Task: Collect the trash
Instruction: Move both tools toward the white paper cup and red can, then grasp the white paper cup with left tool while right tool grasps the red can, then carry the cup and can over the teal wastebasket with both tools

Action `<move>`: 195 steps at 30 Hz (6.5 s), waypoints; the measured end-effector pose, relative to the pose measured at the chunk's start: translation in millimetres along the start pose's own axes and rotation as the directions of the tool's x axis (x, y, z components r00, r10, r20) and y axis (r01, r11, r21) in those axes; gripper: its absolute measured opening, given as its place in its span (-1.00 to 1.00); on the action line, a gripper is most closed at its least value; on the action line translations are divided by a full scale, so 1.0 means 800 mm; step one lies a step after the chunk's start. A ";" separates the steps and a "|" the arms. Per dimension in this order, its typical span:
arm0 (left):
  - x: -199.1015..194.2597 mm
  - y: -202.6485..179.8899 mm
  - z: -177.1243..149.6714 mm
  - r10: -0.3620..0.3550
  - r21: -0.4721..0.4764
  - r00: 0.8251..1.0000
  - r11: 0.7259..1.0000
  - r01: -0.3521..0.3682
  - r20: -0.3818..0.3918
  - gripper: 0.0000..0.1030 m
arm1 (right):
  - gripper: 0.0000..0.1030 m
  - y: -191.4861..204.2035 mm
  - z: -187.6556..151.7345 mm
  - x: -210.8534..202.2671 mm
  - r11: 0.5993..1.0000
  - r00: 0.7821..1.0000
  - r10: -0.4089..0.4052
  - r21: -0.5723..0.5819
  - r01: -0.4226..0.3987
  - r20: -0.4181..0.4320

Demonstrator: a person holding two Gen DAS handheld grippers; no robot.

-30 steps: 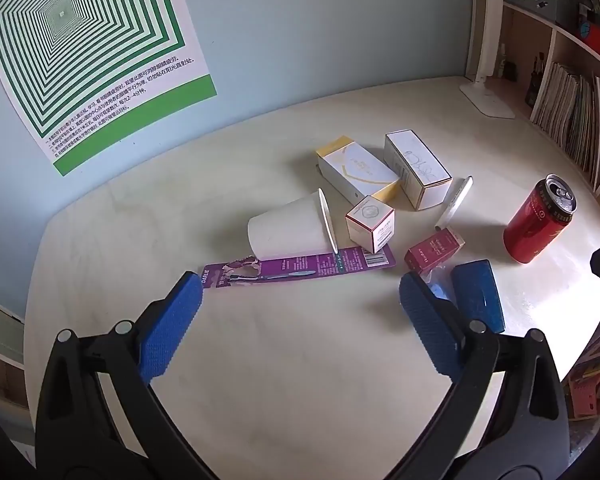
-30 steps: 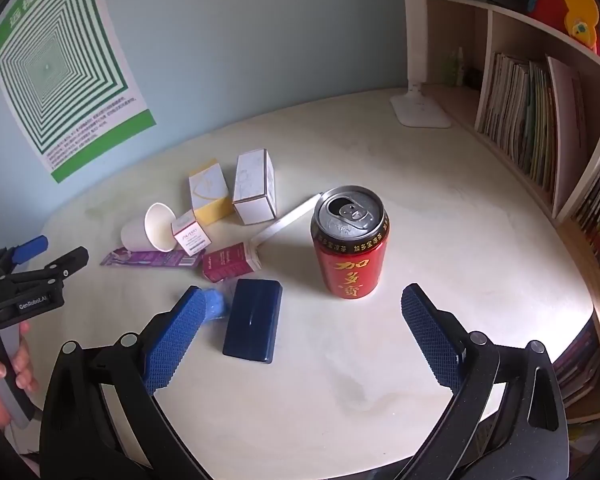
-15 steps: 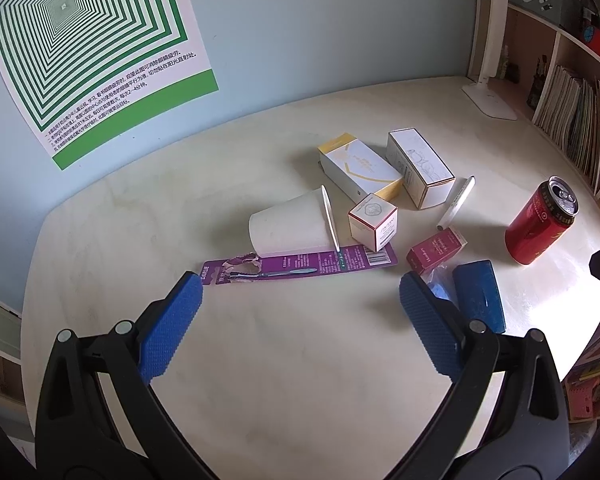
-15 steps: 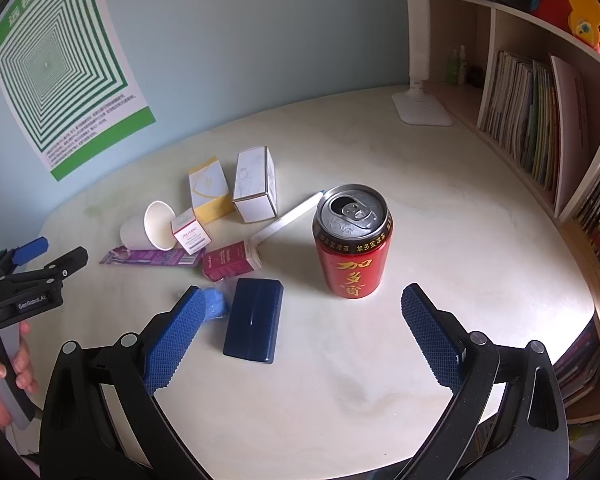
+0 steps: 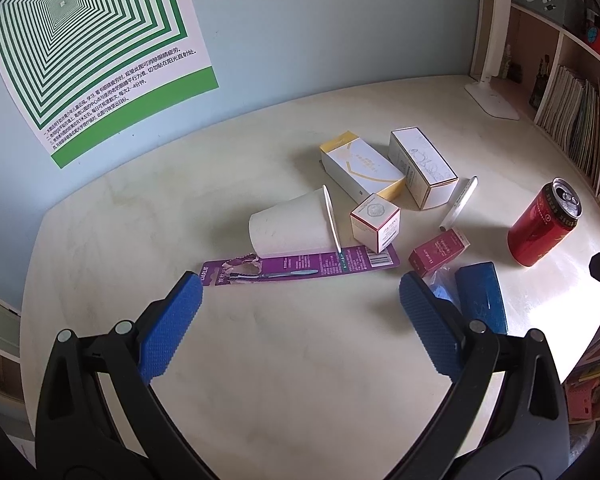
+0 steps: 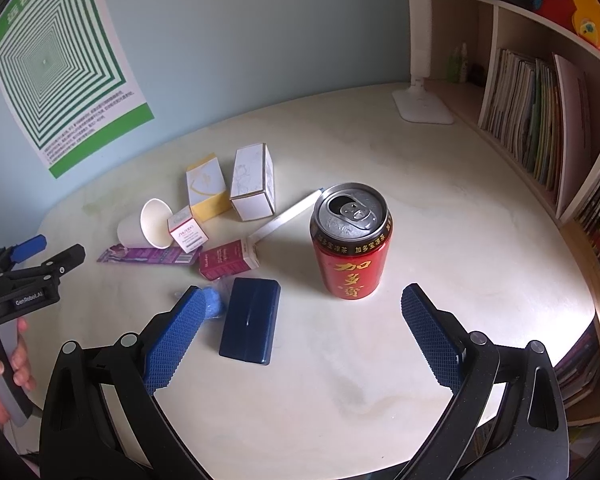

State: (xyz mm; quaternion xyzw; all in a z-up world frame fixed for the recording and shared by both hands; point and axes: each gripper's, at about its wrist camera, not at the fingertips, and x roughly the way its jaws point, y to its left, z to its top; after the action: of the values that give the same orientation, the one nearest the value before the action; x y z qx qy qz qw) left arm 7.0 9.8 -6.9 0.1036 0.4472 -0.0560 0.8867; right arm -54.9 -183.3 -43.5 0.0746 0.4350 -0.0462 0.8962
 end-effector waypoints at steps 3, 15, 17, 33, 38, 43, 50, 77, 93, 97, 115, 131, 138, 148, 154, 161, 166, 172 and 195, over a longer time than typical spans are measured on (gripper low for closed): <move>0.000 -0.001 0.001 0.001 -0.001 1.000 1.000 -0.001 -0.002 0.87 | 0.88 -0.001 0.001 0.000 1.000 1.000 0.000 0.000 0.000 0.000; 0.008 -0.004 0.012 0.006 0.009 1.000 1.000 -0.006 -0.014 0.87 | 0.88 -0.006 0.009 0.008 1.000 1.000 -0.002 -0.002 0.002 -0.010; 0.010 -0.005 0.012 0.007 0.008 1.000 1.000 -0.007 -0.015 0.87 | 0.88 -0.007 0.011 0.011 1.000 1.000 -0.001 -0.003 0.001 -0.015; 0.037 -0.005 0.023 0.029 -0.004 0.999 1.000 -0.029 -0.044 0.87 | 0.88 -0.016 0.025 0.037 1.000 0.999 0.002 -0.011 -0.002 -0.043; 0.044 -0.004 0.024 0.035 -0.003 0.998 0.999 -0.035 -0.054 0.87 | 0.88 -0.017 0.027 0.043 1.000 0.999 0.006 -0.009 -0.006 -0.046; 0.049 -0.004 0.025 0.033 -0.002 0.997 0.999 -0.033 -0.064 0.87 | 0.88 -0.020 0.028 0.046 1.000 0.999 0.004 -0.006 -0.004 -0.054; 0.058 -0.004 0.028 0.035 -0.004 0.996 0.999 -0.035 -0.077 0.87 | 0.88 -0.022 0.032 0.053 1.000 0.998 -0.002 -0.009 0.002 -0.065; 0.152 -0.001 0.052 0.067 -0.011 0.982 0.998 -0.070 -0.177 0.81 | 0.85 -0.038 0.042 0.117 1.000 0.991 -0.020 0.003 0.021 -0.133; 0.180 0.008 0.063 -0.018 -0.033 0.979 0.999 0.011 -0.202 -0.91 | 0.33 -0.021 0.064 0.137 1.000 0.992 0.008 -0.024 -0.012 -0.129; 0.173 0.011 0.061 -0.040 -0.046 0.982 0.998 0.032 -0.185 -0.96 | 0.33 -0.013 0.069 0.133 0.999 0.993 0.015 -0.042 -0.020 -0.119; 0.107 0.023 0.059 -0.069 -0.082 0.995 0.995 0.063 -0.068 -0.96 | 0.33 -0.007 0.067 0.081 0.998 1.000 0.027 -0.049 -0.028 -0.009; 0.031 -0.043 0.052 -0.235 0.103 0.972 0.967 0.233 0.011 -0.96 | 0.33 -0.062 0.010 -0.012 0.994 0.995 -0.070 0.091 0.063 0.067; 0.000 -0.106 0.037 -0.366 0.265 0.931 0.896 0.355 -0.008 -0.96 | 0.33 -0.111 -0.053 -0.073 0.952 0.977 -0.199 0.252 0.174 0.080; -0.048 -0.231 -0.031 -0.550 0.541 0.818 0.641 0.544 -0.170 -0.96 | 0.33 -0.147 -0.196 -0.173 0.786 0.913 -0.407 0.515 0.342 0.016; -0.089 -0.305 -0.094 -0.588 0.650 0.764 0.477 0.592 -0.265 -0.96 | 0.33 -0.168 -0.291 -0.230 0.660 0.878 -0.477 0.641 0.392 -0.045; -0.122 -0.373 -0.173 -0.567 0.704 0.735 0.343 0.621 -0.372 -0.96 | 0.33 -0.201 -0.387 -0.265 0.554 0.878 -0.469 0.744 0.374 -0.093; -0.125 -0.422 -0.240 -0.517 0.715 0.728 0.280 0.641 -0.450 -0.96 | 0.33 -0.233 -0.442 -0.263 0.515 0.899 -0.421 0.784 0.346 -0.120; -0.102 -0.476 -0.322 -0.440 0.721 0.731 0.230 0.654 -0.522 -0.96 | 0.33 -0.275 -0.502 -0.235 0.491 0.926 -0.350 0.815 0.309 -0.140; 0.031 -0.582 -0.490 -0.214 0.741 0.764 0.188 0.644 -0.609 0.06 | 0.59 -0.380 -0.670 -0.094 0.276 0.969 -0.184 0.938 0.211 -0.164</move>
State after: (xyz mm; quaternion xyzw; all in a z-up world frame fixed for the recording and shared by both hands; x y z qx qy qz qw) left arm -373.8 -351.5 -315.7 0.4641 0.4998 -0.5311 0.5028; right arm -560.3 -387.7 -340.4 0.5341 0.3397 -0.4031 0.6609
